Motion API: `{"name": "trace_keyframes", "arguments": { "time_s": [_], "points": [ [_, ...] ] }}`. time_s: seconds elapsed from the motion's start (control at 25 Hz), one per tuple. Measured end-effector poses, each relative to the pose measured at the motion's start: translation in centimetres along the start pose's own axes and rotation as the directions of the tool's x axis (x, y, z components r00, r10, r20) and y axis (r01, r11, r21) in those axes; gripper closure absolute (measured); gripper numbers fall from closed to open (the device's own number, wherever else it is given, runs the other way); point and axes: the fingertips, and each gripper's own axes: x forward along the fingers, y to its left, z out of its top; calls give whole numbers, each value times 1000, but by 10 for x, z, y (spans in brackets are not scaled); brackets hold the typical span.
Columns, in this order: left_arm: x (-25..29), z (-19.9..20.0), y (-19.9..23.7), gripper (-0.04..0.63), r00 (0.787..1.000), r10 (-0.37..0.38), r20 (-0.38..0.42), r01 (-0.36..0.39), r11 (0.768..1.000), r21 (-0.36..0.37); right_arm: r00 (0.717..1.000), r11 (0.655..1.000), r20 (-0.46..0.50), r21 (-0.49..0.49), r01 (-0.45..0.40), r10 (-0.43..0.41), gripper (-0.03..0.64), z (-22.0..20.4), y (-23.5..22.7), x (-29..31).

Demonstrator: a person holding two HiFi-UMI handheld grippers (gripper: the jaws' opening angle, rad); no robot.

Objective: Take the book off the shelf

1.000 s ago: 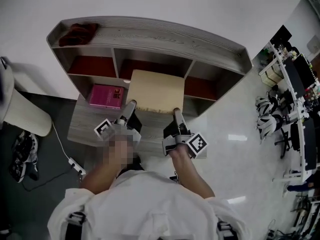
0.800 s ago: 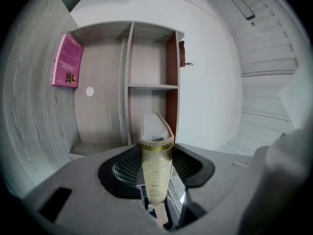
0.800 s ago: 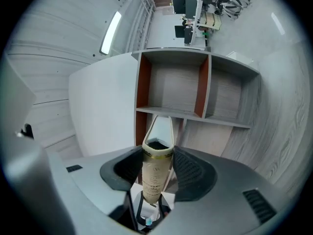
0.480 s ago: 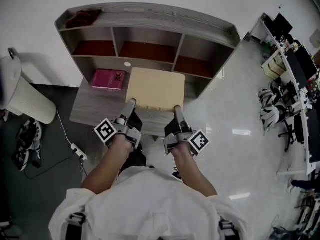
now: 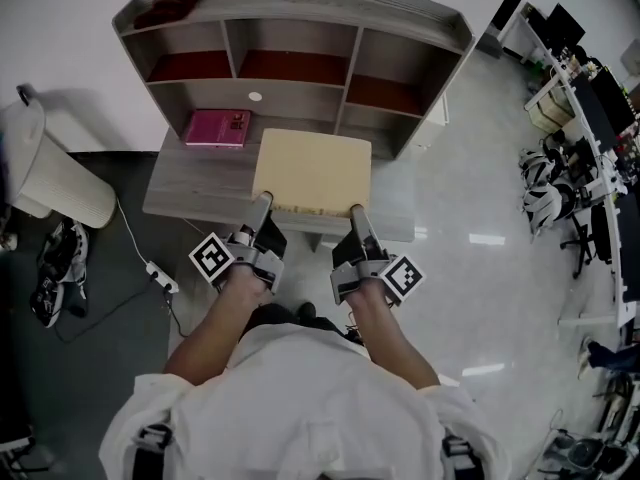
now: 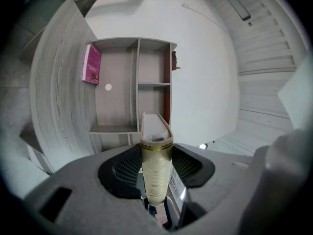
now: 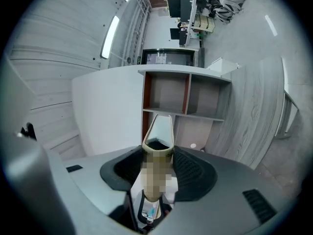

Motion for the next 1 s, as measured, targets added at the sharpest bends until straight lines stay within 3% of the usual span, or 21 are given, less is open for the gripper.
{"name": "trace_keyframes", "arguments": {
  "time_s": [0.28, 1.0],
  "points": [
    [-17, -8, 3, 393, 999, 18, -28, -19, 999, -35, 1000, 1000, 2, -10, 20, -20, 422, -9, 2, -17],
    [-158, -19, -17, 393, 996, 10, -86, -15, 998, -61, 999, 999, 29, -23, 44, -44, 422, -112, 24, -129]
  ]
}}
